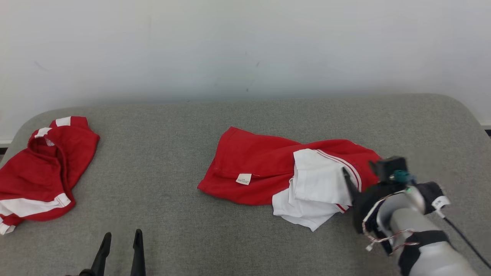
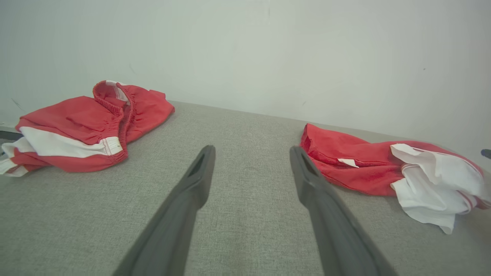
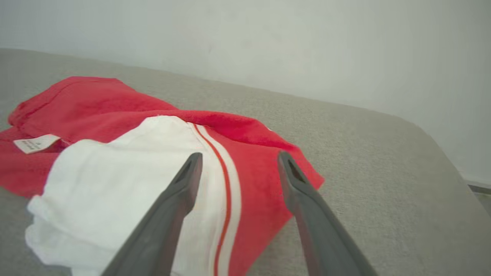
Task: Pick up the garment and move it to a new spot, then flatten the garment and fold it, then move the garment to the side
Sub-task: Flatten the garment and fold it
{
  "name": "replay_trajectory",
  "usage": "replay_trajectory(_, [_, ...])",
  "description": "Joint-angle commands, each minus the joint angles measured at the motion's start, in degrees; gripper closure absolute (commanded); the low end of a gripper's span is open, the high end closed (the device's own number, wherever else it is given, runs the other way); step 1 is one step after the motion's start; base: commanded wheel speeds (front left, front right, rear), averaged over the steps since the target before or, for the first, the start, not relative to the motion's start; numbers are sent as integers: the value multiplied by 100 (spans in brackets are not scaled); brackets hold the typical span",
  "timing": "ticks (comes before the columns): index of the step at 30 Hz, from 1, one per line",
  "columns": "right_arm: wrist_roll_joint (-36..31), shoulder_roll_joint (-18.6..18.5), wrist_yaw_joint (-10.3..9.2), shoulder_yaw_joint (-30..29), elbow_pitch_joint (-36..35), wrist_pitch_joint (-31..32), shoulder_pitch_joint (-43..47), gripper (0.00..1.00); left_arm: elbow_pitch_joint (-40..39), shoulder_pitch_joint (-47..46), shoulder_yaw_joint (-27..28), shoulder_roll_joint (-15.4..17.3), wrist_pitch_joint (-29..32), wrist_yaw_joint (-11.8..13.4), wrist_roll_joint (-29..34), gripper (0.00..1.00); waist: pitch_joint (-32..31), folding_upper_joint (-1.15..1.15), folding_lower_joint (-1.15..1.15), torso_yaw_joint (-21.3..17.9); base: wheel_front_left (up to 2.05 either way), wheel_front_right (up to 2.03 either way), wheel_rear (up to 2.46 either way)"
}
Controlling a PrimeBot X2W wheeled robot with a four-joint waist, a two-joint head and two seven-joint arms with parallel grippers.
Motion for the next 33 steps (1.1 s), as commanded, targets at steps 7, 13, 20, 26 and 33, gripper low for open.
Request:
replay_trajectory(7, [-786, 701, -14, 514, -497, -30, 456, 0, -18, 65, 23, -33, -6, -32, 43, 0, 39, 0, 0, 60, 0, 0, 0])
replay_trajectory(13, [-1285, 880, -14, 668, -548, 159, 564, 0, 15, -28, -15, -42, -7, -66, 76, 0, 59, 0, 0, 196, 0, 0, 0])
replay_trajectory(20, [-1831, 907, -14, 328, -505, 291, 554, 0, 15, -20, 23, -48, -6, -71, 74, 0, 86, 0, 0, 273, 0, 0, 0])
replay_trajectory(26, [-2308, 894, -14, -165, -695, 415, 672, 100, -9, -20, 89, -56, -6, -54, 60, 0, 121, 0, 0, 242, 0, 0, 0])
replay_trajectory(33, [-2667, 802, -14, -627, -1153, 467, 966, 100, -8, -43, 112, -64, -6, -37, 6, 0, 94, 0, 0, 108, 0, 0, 0])
